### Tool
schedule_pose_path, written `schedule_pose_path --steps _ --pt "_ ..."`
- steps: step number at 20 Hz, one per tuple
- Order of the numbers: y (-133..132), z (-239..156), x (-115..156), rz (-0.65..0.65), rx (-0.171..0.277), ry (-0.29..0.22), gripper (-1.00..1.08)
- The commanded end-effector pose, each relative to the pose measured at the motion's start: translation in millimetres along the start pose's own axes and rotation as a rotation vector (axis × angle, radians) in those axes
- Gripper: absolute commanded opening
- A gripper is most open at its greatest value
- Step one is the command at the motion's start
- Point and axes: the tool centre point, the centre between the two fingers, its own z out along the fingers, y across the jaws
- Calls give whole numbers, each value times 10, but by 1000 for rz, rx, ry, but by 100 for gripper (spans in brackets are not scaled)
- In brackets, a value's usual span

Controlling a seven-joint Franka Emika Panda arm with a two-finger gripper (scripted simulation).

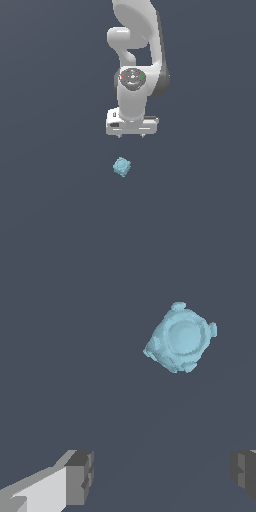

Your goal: Pick up the object and move it to a goal position.

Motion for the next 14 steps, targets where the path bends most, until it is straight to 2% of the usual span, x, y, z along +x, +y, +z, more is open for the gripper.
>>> schedule_pose_path --steps 1,14 --pt "0 0 0 0 0 0 100" --pt "-134 -115 86 -22 16 27 100"
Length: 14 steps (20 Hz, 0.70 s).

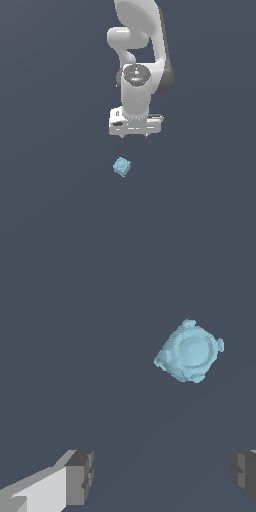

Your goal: Pick up the object and move it to a goal position.

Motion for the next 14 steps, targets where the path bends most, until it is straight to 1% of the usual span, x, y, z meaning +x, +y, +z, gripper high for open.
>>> schedule_pose_path --steps 1,8,14 --pt "10 9 7 6 0 -1 100" --pt "81 73 136 85 1 5 100" --pt "206 190 338 216 1 14 100"
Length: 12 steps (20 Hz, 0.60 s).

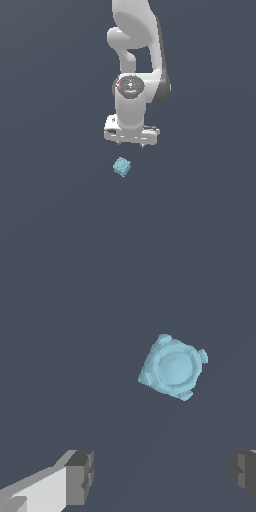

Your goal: Pick up the object and move it to a goal position.

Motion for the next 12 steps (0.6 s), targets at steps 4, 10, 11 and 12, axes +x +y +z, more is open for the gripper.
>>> schedule_pose_path --steps 4,10,11,12 --pt "112 153 249 153 -2 11 100" --pt "225 311 473 299 -5 24 100" --pt "240 332 501 317 -5 25 100" --pt "253 351 525 334 -6 27 100"
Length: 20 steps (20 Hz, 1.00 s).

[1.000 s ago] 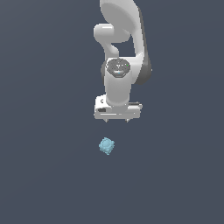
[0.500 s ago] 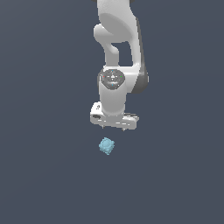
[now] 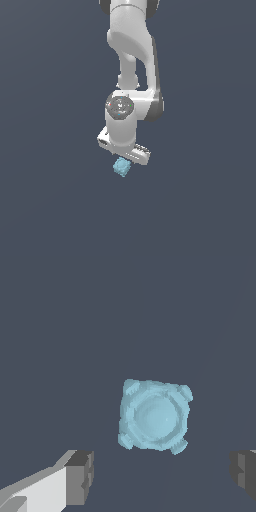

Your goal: Pick up the object and move it to a goal position.

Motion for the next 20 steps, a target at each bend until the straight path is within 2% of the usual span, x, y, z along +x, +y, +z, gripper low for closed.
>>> schedule_pose_path --steps 1,7,14,20 --pt "12 50 74 45 -1 5 100" --pt "32 119 164 102 -2 11 100" --pt "36 161 168 104 -3 11 100" --pt "41 437 166 107 -3 11 100"
